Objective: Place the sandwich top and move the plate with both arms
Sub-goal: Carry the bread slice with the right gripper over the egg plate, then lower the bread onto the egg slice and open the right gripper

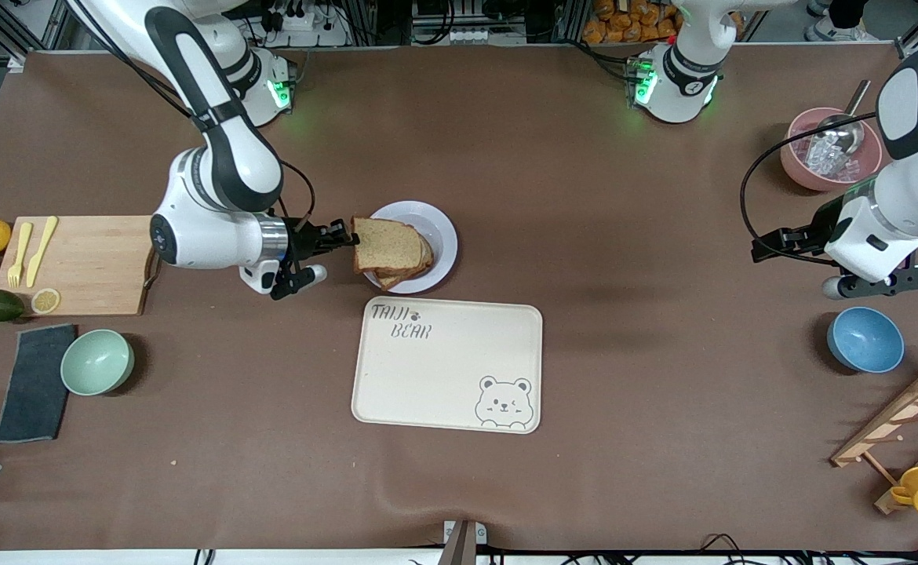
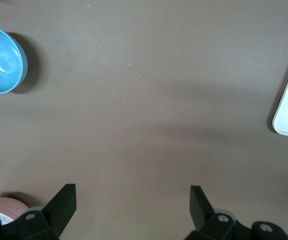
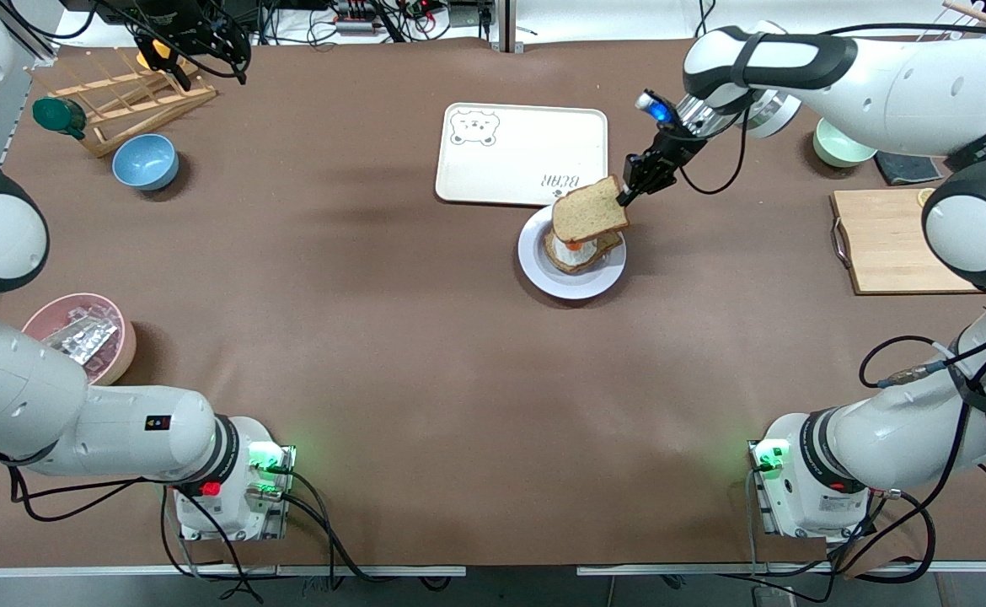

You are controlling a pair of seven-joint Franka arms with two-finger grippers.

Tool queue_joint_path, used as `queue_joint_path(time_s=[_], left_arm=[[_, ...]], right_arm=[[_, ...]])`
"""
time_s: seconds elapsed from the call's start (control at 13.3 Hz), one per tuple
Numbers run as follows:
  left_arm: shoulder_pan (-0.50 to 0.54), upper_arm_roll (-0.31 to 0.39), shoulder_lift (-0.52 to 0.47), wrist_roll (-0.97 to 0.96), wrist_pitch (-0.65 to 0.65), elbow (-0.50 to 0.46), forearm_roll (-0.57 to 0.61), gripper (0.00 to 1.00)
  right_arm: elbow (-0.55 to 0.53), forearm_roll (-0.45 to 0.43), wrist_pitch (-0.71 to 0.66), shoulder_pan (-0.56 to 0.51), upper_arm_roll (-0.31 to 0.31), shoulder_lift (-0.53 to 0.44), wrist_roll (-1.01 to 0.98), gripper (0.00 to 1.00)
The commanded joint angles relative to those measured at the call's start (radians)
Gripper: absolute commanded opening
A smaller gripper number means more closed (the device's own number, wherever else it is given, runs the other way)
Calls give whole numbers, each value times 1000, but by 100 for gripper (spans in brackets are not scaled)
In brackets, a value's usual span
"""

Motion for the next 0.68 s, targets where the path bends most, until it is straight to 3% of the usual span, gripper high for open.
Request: queue_joint_path(time_s=[0.0,0.45,0.53,0.6], left_arm=[[5,-4,-3,-17,16,-7,2,100],[5,-4,1,-17,19,-7,2,100],[5,-4,1,-17,21,-7,2,100],[5,-4,1,-17,21,-7,2,100]], right_arm=[[-23,30,56,30,-11,20,2,0],[-46,30,63,29,-14,49,-10,0],[-44,30,66,29,-14,55,-10,40],[-44,30,84,32,-14,53,-10,90]])
